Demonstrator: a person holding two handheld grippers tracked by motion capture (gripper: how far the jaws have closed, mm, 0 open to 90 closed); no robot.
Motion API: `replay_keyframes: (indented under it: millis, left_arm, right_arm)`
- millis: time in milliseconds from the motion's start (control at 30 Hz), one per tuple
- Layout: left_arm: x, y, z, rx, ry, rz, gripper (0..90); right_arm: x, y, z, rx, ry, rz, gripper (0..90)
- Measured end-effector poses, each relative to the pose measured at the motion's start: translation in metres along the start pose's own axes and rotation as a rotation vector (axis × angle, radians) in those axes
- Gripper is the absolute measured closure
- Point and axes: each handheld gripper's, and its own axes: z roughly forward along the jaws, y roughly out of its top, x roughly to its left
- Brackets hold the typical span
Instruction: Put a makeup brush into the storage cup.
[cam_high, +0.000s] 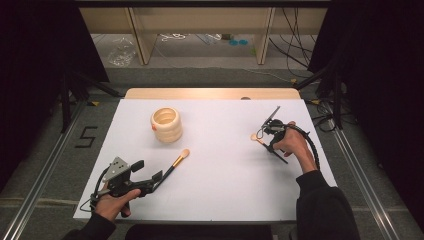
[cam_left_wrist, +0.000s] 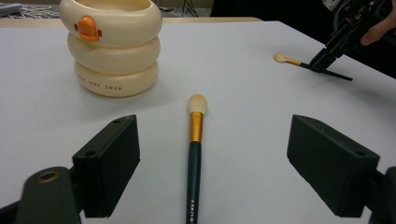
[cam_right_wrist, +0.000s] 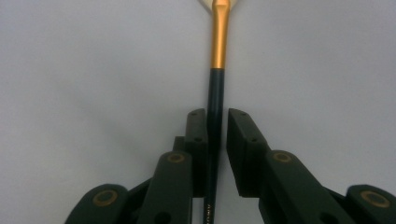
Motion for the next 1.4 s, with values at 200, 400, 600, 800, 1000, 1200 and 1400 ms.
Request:
replay_keyframes:
  millis: [200,400,600,800,1000,1200,1400]
  left_arm:
    - [0.000,0.000,0.000,0.001,0.001,-0.002,17.0]
    - [0.000,0.000,0.000,0.002,0.001,-0.002,17.1]
    - [0.000,0.000,0.000,0.004,-0.004,-0.004,17.2]
    - [0.001,0.000,-0.001,0.003,0.000,-0.007,17.3]
    - [0.001,0.000,-0.001,0.003,-0.001,-0.008,17.4]
    - [0.001,0.000,-0.001,0.000,0.005,-0.024,17.4]
    - [0.001,0.001,-0.001,-0.001,0.001,-0.010,17.4]
  right_arm:
    - [-0.002,0.003,0.001,0.016,0.015,-0.004,81.2]
    - [-0.003,0.004,0.001,0.033,0.030,0.015,81.6]
    - [0.000,0.011,0.001,0.081,0.024,0.013,82.2]
    - [0.001,0.015,0.001,0.115,0.020,0.020,82.7]
    - [-0.001,0.014,0.001,0.104,0.022,0.004,82.8]
    - [-0.004,0.012,-0.005,0.063,0.014,0.002,82.9]
    - [-0.008,0.009,-0.018,-0.052,0.031,0.009,82.9]
